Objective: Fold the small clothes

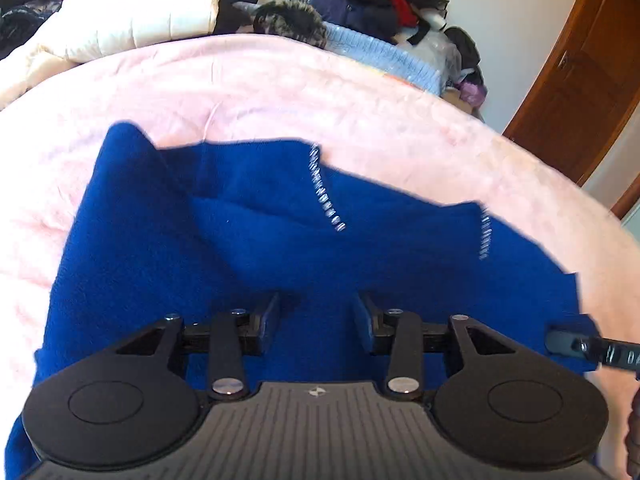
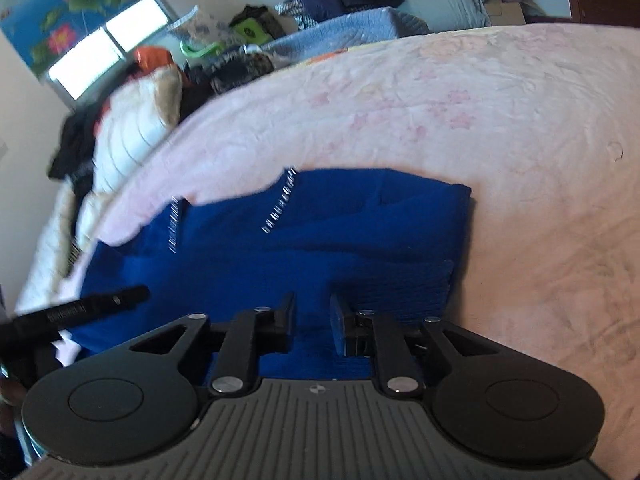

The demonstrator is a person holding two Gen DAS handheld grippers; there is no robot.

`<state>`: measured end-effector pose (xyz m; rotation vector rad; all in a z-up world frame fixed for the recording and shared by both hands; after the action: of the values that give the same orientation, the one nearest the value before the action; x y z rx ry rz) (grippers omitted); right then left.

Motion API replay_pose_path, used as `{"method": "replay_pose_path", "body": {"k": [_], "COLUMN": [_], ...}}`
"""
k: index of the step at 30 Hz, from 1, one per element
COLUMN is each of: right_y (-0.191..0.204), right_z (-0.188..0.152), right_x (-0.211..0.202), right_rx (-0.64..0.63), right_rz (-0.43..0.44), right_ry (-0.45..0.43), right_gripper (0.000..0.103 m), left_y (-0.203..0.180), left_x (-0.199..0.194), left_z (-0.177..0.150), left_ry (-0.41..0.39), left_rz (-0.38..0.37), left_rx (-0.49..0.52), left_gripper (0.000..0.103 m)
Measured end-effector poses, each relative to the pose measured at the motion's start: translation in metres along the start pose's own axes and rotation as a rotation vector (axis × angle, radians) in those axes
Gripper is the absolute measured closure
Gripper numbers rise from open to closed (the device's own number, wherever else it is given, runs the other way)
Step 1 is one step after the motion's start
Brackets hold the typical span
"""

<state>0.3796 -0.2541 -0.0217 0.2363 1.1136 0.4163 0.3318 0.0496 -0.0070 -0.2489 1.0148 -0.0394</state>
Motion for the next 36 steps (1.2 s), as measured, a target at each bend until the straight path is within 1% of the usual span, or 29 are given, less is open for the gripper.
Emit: {"method": "replay_pose_path", "body": {"k": [1, 2, 3, 5, 6, 7, 8, 9, 10, 11, 12, 13, 14, 16, 17, 19, 21, 23, 24, 25, 26, 27, 28, 29, 30, 31, 33, 34, 36], "right_y": [0.002, 0.005, 0.005, 0.001, 0.001, 0.003, 0.004, 0.004, 0.004, 0.005, 0.006, 0.008, 0.008, 0.007, 0.007, 0.012, 0.019, 0.023, 0.025, 0.028, 0.030, 0.032, 0.032, 0.032, 0.031, 0.029, 0.019, 0.013, 0.014], "right_z": [-0.007, -0.013, -0.019, -0.025, -0.026, -0.023, -0.017, -0.011, -0.003, 0.005, 0.013, 0.024, 0.036, 0.059, 0.069, 0.084, 0.095, 0.100, 0.101, 0.100, 0.099, 0.100, 0.103, 0.106, 0.108, 0.108, 0.109, 0.107, 0.099], "right_x": [0.004, 0.004, 0.003, 0.000, -0.001, -0.002, -0.004, -0.009, -0.016, -0.024, -0.029, -0.029, -0.025, -0.005, 0.006, 0.024, 0.041, 0.058, 0.066, 0.070, 0.072, 0.071, 0.069, 0.066, 0.063, 0.060, 0.058, 0.064, 0.068], "right_rx": [-0.070, -0.137, -0.164, -0.154, -0.157, -0.163, -0.148, -0.115, -0.089, -0.090, -0.105, -0.128, -0.152, -0.203, -0.226, -0.273, -0.322, -0.356, -0.375, -0.401, -0.433, -0.433, -0.411, -0.398, -0.397, -0.389, -0.318, -0.281, -0.300], "right_rz": [-0.046, -0.065, -0.075, -0.066, -0.065, -0.072, -0.072, -0.062, -0.036, -0.024, -0.035, -0.078, -0.125, -0.198, -0.217, -0.216, -0.199, -0.198, -0.208, -0.216, -0.214, -0.183, -0.160, -0.153, -0.155, -0.148, -0.144, -0.129, -0.144], "right_ry": [-0.011, -0.034, -0.050, -0.071, -0.072, -0.056, -0.031, -0.020, -0.045, -0.088, -0.133, -0.165, -0.174, -0.131, -0.105, -0.076, -0.044, 0.010, 0.032, 0.030, 0.022, 0.034, 0.051, 0.057, 0.043, 0.028, -0.006, 0.000, -0.047], "right_gripper": [0.080, 0.081, 0.082, 0.082, 0.082, 0.082, 0.081, 0.077, 0.074, 0.069, 0.057, 0.050, 0.041, 0.040, 0.040, 0.041, 0.042, 0.042, 0.040, 0.040, 0.055, 0.091, 0.097, 0.098, 0.098, 0.098, 0.098, 0.098, 0.095], "left_y": [-0.001, -0.003, -0.005, -0.007, -0.009, -0.007, -0.005, -0.006, -0.003, 0.000, 0.001, 0.007, 0.016, 0.029, 0.031, 0.028, 0.021, 0.016, 0.014, 0.013, 0.010, 0.008, 0.006, 0.005, 0.004, 0.006, 0.012, 0.010, 0.005], "left_x": [0.001, 0.001, 0.001, 0.001, -0.002, -0.006, -0.014, -0.025, -0.035, -0.043, -0.047, -0.046, -0.041, -0.019, -0.007, 0.013, 0.032, 0.049, 0.060, 0.067, 0.067, 0.067, 0.066, 0.065, 0.066, 0.069, 0.074, 0.073, 0.074], "left_z": [-0.002, -0.006, -0.009, -0.010, -0.008, -0.006, -0.002, 0.003, 0.010, 0.023, 0.036, 0.050, 0.065, 0.091, 0.099, 0.108, 0.111, 0.111, 0.110, 0.107, 0.104, 0.104, 0.105, 0.106, 0.107, 0.108, 0.110, 0.109, 0.108], "left_ry": [-0.017, -0.028, -0.035, -0.039, -0.022, -0.002, 0.009, -0.016, -0.053, -0.099, -0.137, -0.160, -0.163, -0.095, -0.060, -0.019, 0.006, 0.035, 0.060, 0.065, 0.027, 0.022, 0.024, 0.017, 0.005, 0.008, -0.001, -0.006, -0.013], "left_rz": [0.022, 0.036, 0.049, 0.061, 0.064, 0.058, 0.034, -0.006, -0.019, -0.002, 0.031, 0.060, 0.091, 0.148, 0.161, 0.177, 0.191, 0.201, 0.219, 0.240, 0.248, 0.231, 0.227, 0.245, 0.278, 0.298, 0.300, 0.312, 0.342], "left_rx": [0.031, 0.065, 0.091, 0.116, 0.115, 0.103, 0.085, 0.078, 0.082, 0.086, 0.082, 0.070, 0.052, 0.052, 0.069, 0.123, 0.199, 0.237, 0.258, 0.279, 0.298, 0.316, 0.319, 0.318, 0.328, 0.323, 0.300, 0.312, 0.331], "left_gripper": [0.064, 0.064, 0.064, 0.064, 0.064, 0.063, 0.063, 0.063, 0.063, 0.061, 0.049, 0.030, 0.025, 0.024, 0.024, 0.024, 0.024, 0.024, 0.025, 0.028, 0.036, 0.068, 0.089, 0.093, 0.095, 0.096, 0.096, 0.096, 0.096]}}
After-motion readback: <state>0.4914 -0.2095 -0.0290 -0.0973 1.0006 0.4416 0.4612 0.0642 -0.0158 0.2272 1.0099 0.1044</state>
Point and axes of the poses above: each gripper's, at about its wrist camera, not at the fingertips, and x roughly the way its jaws point, y to its left, z to its top, the point moved 3 cm from there along x, roughly the way its jaws point, and after that the axes turned 12 degrees about y, right-handed, at the moved point
